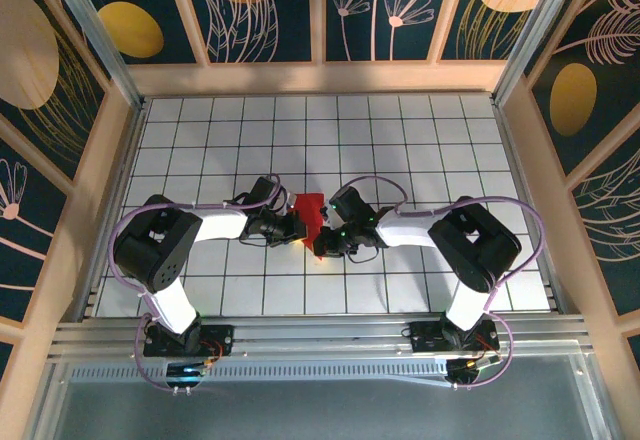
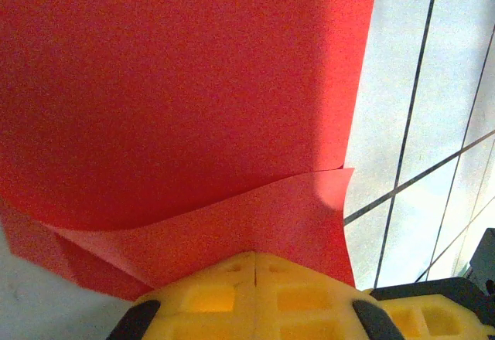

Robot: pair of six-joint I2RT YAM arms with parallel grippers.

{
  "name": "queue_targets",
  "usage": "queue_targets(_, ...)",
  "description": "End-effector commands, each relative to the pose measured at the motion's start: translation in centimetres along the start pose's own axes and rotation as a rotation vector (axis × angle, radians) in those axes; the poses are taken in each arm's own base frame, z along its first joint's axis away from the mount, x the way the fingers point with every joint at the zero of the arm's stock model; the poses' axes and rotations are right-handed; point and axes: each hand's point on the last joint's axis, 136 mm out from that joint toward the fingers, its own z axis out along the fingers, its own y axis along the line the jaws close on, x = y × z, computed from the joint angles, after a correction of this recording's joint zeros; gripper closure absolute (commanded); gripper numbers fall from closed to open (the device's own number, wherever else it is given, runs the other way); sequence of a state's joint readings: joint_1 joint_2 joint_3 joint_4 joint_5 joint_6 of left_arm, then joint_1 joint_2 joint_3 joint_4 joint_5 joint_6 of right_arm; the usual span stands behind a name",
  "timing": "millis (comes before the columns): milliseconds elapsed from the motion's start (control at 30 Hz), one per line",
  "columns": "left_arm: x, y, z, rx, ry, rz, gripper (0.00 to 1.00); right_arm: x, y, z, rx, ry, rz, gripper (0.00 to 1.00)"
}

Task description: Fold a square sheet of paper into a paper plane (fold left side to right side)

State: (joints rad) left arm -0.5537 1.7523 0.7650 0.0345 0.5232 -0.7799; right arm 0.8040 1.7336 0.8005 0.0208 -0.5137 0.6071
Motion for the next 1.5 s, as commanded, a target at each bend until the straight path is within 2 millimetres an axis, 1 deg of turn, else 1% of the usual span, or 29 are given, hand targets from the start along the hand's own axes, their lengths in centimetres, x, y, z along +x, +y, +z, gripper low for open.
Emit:
queue_targets(0,1.6,5.2,0.8,-0.193,0.026,-0.075,1.0,-0.3,-0.9,0.2,0.017,-0.015,0.015,1.0)
queue_targets(733,1.6,5.1,0.8,-0.194,0.027,-0.074,1.0,0.5,-2.1,0.5,0.028,0.008,0.043,1.0)
queue_targets(1100,0.9,4.2,0.8,-0.169,0.016,-0.068,1.0,1.6,-3.1,0.8,0.04,0.055,0.077,1.0)
queue_targets(1200,0.8,4.1,0.8,-0.169,0.014,-0.068,1.0,1.9,-2.9,0.7,0.025,0.065,0.082,1.0)
queue_targets(1467,0.9,4.8,1.0,-0.187,0.009,-0.088,1.0,3.2,-2.3,0.4,-0.015,0.102,0.089,1.0)
